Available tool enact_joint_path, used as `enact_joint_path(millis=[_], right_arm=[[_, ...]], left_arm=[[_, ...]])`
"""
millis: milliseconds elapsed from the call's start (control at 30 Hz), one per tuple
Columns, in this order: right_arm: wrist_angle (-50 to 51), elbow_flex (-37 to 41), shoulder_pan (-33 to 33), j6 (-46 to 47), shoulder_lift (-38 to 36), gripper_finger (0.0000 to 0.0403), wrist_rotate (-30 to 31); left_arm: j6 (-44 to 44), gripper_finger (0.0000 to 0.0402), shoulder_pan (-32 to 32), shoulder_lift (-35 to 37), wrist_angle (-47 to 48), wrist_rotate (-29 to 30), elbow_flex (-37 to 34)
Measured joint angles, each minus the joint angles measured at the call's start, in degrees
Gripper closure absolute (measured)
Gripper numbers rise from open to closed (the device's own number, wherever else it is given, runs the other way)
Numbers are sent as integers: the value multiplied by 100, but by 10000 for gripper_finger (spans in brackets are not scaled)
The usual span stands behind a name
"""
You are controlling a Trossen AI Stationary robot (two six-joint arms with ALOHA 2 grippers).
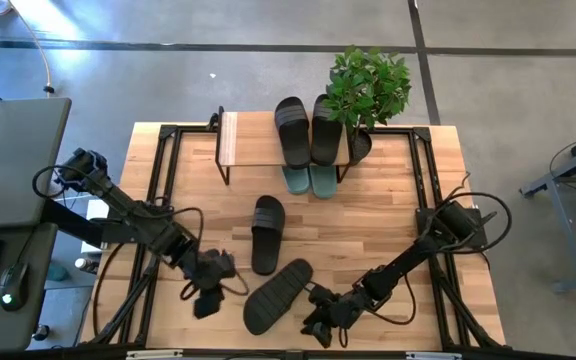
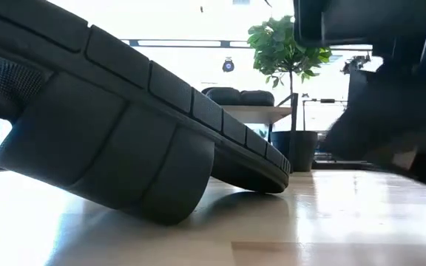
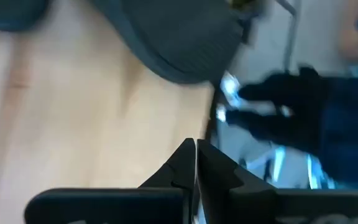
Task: Pick and place slides into the shelf
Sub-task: Put the black slipper under the shelf
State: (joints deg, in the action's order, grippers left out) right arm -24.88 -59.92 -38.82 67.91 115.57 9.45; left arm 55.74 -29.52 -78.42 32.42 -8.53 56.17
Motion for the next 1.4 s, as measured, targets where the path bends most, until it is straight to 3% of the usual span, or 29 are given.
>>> enact_joint_path(millis=[100,167,300,400,600,800,1167,1400], right_arm=[[-161,-2,-94,76,-17,249,0],[-240,-2,-171,154,-30,249,1],[-295,-15,-370,312,-111,249,275],[-282,-15,-534,399,-173,249,682],[-278,-15,-780,436,-267,249,1159],[-281,-15,-916,696,-269,249,1327],[-259,-15,-1026,765,-275,249,1542],[-197,-15,-987,710,-275,249,1541]], left_arm=[[298,391,111,-277,-583,-121,-84],[504,378,116,-438,-1381,-691,-324],[799,328,173,-761,-2999,-1424,-798],[1051,281,221,-871,-3655,-1412,-1047],[1216,196,439,-1063,-3881,-1125,-1317],[1240,151,565,-1270,-3865,-1179,-1376],[1159,142,554,-1389,-4037,-1086,-1365],[1357,142,549,-1907,-4190,-1041,-1364]])
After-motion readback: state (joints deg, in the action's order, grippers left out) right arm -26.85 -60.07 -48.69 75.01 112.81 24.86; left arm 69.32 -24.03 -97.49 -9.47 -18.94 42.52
